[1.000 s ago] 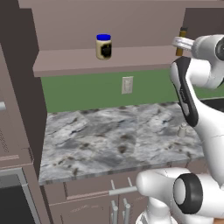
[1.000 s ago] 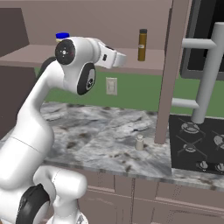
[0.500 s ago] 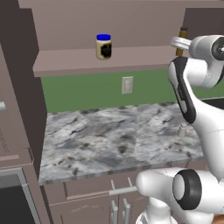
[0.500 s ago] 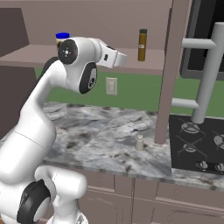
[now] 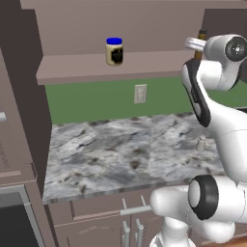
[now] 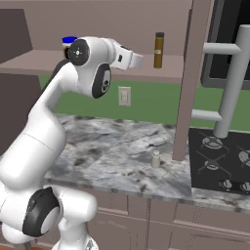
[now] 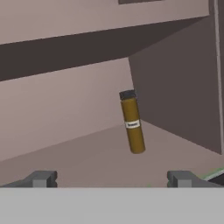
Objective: Collect the turmeric, mayonnaise, and shaker from the cabinet and place them next to the stove.
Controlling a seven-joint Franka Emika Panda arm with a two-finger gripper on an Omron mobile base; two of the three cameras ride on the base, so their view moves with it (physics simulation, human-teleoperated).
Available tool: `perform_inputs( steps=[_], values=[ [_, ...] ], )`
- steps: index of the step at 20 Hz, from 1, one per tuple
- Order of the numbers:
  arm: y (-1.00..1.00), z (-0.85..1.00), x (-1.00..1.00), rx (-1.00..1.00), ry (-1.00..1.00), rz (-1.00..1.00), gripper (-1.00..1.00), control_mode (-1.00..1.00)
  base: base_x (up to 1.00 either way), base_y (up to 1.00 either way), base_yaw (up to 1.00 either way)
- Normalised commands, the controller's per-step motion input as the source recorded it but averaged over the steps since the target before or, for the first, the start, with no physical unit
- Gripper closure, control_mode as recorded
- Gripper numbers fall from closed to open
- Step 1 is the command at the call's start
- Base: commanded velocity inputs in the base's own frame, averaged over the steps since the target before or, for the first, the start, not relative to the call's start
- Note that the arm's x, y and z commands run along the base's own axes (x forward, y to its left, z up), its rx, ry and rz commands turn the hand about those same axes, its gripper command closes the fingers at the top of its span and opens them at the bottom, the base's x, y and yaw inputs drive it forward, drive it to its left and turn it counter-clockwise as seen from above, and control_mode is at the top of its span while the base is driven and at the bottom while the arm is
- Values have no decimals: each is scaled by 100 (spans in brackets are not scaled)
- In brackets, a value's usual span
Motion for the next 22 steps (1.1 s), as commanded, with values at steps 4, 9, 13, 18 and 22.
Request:
perform_inputs(
  steps=[4,9,13,18,22],
  values=[
    [0,17,21,-8,2,-5,-100,-100,0,0,0],
    [0,1,34,-11,1,-8,-100,-100,0,0,0],
    [0,0,37,-9,0,-7,-100,-100,0,0,0],
    [-1,-1,39,-6,0,-7,-100,-100,0,0,0],
    [0,-5,44,-5,0,-6,-100,-100,0,0,0]
  ],
)
